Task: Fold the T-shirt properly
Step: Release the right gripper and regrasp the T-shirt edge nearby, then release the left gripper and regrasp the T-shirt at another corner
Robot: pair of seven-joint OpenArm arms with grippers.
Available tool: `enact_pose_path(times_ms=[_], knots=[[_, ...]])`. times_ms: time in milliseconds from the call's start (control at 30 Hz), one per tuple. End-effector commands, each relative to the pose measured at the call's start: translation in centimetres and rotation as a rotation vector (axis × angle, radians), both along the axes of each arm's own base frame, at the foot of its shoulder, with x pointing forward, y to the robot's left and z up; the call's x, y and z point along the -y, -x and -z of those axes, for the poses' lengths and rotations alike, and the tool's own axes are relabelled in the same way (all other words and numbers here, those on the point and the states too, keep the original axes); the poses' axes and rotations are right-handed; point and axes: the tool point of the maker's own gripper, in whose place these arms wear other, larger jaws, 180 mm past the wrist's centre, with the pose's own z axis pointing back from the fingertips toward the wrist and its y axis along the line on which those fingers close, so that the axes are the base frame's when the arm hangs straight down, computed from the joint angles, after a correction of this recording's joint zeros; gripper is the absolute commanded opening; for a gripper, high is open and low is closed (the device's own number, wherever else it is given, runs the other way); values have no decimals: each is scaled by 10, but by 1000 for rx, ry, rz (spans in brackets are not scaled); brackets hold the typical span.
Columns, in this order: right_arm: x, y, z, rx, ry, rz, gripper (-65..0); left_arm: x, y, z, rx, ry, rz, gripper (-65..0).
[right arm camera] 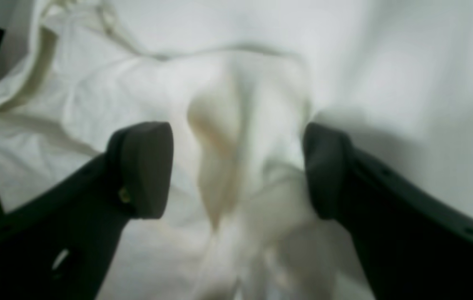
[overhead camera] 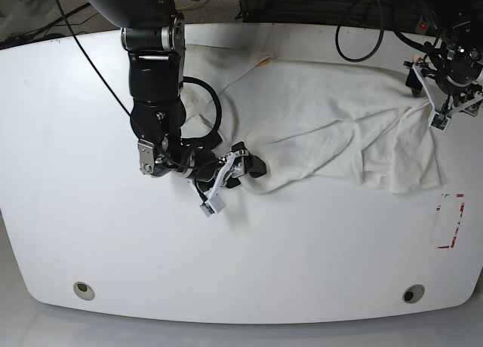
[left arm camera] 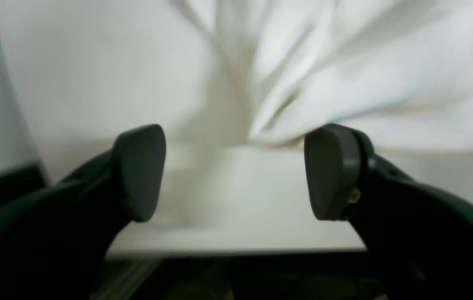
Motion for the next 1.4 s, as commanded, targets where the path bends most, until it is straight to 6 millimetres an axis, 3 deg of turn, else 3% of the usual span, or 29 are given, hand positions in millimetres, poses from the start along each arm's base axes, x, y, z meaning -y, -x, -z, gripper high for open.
enact_pose_path(times_ms=[0, 133, 200, 333, 600, 900, 1133, 1267, 1367], knots=[[1, -6, -3, 13, 19, -4, -192, 6, -11, -11, 53, 21, 31, -165], [0, -7, -3, 19, 13, 2, -358, 10, -15, -13, 71, 40, 38, -165], [1, -8, -4, 22, 14, 3, -472, 10, -26, -22, 106, 39, 37, -165], [4, -17, -12, 43, 19, 5, -617, 7, -46, -38, 170, 34, 28, -165], [5, -19, -14, 50, 22, 5, -631, 10, -81, -72, 290, 40, 38, -160], [3, -16, -12, 43, 19, 4, -631, 17, -98, -92, 322, 89, 41, -161], [3, -16, -12, 43, 19, 4, -631, 48, -125, -70, 301, 129, 85, -160], [3, -16, -12, 43, 19, 4, -631, 75, -140, -44, 273, 176, 142, -160], [3, -16, -12, 43, 19, 4, -631, 79, -147, -29, 284, 235, 87, -160]])
